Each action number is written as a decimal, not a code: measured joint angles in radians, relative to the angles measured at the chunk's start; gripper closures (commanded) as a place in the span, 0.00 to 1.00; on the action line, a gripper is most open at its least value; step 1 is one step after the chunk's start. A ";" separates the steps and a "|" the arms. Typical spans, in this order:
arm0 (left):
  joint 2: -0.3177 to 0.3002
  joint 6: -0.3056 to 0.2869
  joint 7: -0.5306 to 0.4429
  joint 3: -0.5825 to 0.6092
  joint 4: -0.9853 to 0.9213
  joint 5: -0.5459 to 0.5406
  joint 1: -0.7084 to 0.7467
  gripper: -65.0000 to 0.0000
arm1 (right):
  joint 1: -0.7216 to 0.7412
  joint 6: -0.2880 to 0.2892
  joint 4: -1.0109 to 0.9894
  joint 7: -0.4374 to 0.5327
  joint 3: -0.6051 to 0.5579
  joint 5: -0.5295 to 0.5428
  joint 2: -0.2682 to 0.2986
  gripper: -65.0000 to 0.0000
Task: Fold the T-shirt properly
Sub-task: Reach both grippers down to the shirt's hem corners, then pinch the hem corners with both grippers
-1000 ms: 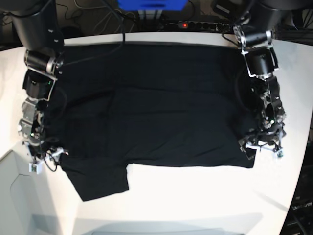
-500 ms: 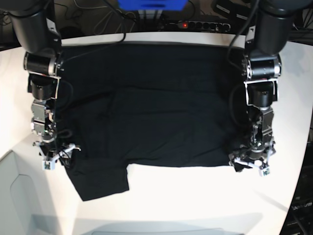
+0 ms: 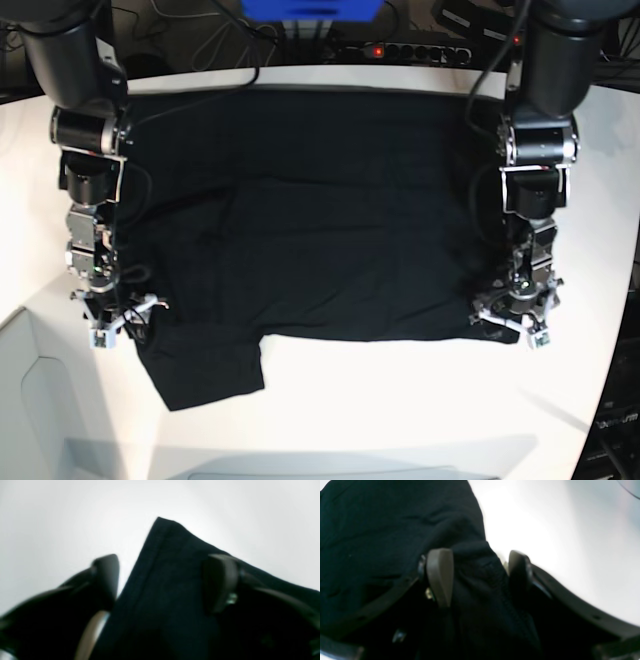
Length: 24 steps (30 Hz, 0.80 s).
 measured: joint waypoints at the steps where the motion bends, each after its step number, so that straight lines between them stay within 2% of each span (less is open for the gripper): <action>1: 0.000 0.000 -0.003 0.000 -0.001 -0.001 0.000 0.55 | 0.000 0.000 0.000 0.000 0.000 0.000 0.000 0.46; 4: 0.002 0.001 -0.010 0.000 -0.012 -0.001 -0.002 0.79 | 0.000 0.000 0.000 -0.001 0.000 0.000 0.000 0.47; 7: 0.002 0.003 -0.017 -0.004 -0.022 -0.006 -0.003 1.00 | -0.009 0.000 0.002 0.013 -0.002 0.001 0.000 0.57; 11: 0.003 0.003 -0.023 -0.005 -0.022 -0.006 0.002 1.00 | -0.017 0.000 0.002 0.021 -0.002 0.010 0.003 0.78; 16: 0.002 0.002 -0.030 -0.005 -0.021 -0.010 0.006 1.00 | -0.023 0.002 0.003 0.029 -0.002 0.019 -0.003 1.00; 24: 0.000 0.002 -0.008 -0.008 0.091 -0.016 0.069 1.00 | -0.026 0.003 0.008 0.027 0.002 0.019 -0.003 1.00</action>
